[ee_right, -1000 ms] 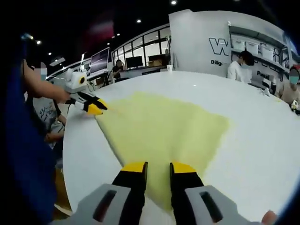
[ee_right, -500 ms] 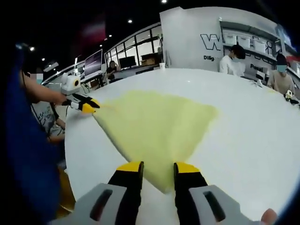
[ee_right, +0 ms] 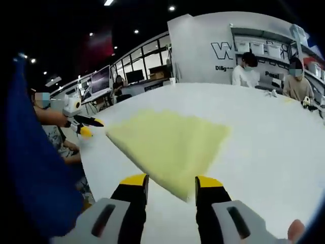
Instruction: Fold the garment on the visible template until the final outline fits inside the template.
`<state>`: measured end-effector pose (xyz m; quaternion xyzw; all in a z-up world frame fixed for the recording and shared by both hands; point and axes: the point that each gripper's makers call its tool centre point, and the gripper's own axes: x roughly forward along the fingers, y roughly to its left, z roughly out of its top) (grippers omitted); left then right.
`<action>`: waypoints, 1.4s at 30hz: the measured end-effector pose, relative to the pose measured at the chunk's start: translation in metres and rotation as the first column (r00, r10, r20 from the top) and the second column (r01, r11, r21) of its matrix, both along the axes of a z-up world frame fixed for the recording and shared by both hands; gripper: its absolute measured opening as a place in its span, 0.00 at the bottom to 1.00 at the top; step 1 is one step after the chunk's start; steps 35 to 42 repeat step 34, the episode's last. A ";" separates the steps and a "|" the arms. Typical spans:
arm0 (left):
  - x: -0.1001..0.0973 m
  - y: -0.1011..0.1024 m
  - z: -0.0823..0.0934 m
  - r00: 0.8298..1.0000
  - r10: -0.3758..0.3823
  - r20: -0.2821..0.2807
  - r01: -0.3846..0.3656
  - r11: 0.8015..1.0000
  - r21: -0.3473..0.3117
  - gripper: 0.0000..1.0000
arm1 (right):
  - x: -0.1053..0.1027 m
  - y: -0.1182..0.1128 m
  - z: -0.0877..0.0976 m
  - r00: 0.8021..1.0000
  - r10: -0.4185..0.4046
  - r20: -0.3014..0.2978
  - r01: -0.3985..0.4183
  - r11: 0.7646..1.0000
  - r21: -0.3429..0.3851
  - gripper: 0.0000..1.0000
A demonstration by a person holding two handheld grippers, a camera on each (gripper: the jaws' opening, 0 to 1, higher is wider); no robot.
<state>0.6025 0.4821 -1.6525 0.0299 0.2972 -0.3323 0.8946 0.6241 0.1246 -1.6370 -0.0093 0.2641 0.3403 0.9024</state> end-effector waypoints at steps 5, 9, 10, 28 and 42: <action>0.003 0.000 0.032 0.991 0.111 0.069 -0.103 0.989 -0.110 0.81 | -0.011 0.003 0.020 0.998 -0.039 0.047 0.037 0.998 0.047 0.68; 0.008 0.005 0.042 0.983 0.157 0.090 -0.145 0.981 -0.131 0.92 | -0.011 -0.001 0.024 0.995 -0.075 0.065 0.071 0.995 0.065 0.86; 0.010 0.007 0.044 0.980 0.176 0.090 -0.163 0.977 -0.137 0.95 | -0.011 0.001 0.026 0.994 -0.086 0.068 0.081 0.994 0.075 0.90; 0.016 0.003 0.070 0.963 0.245 0.110 -0.223 0.957 -0.184 0.99 | 0.009 -0.019 0.050 0.974 -0.202 0.105 0.185 0.970 0.157 0.99; 0.014 0.005 0.085 0.956 0.260 0.139 -0.229 0.952 -0.205 0.99 | 0.006 -0.025 0.058 0.968 -0.221 0.119 0.200 0.965 0.171 0.99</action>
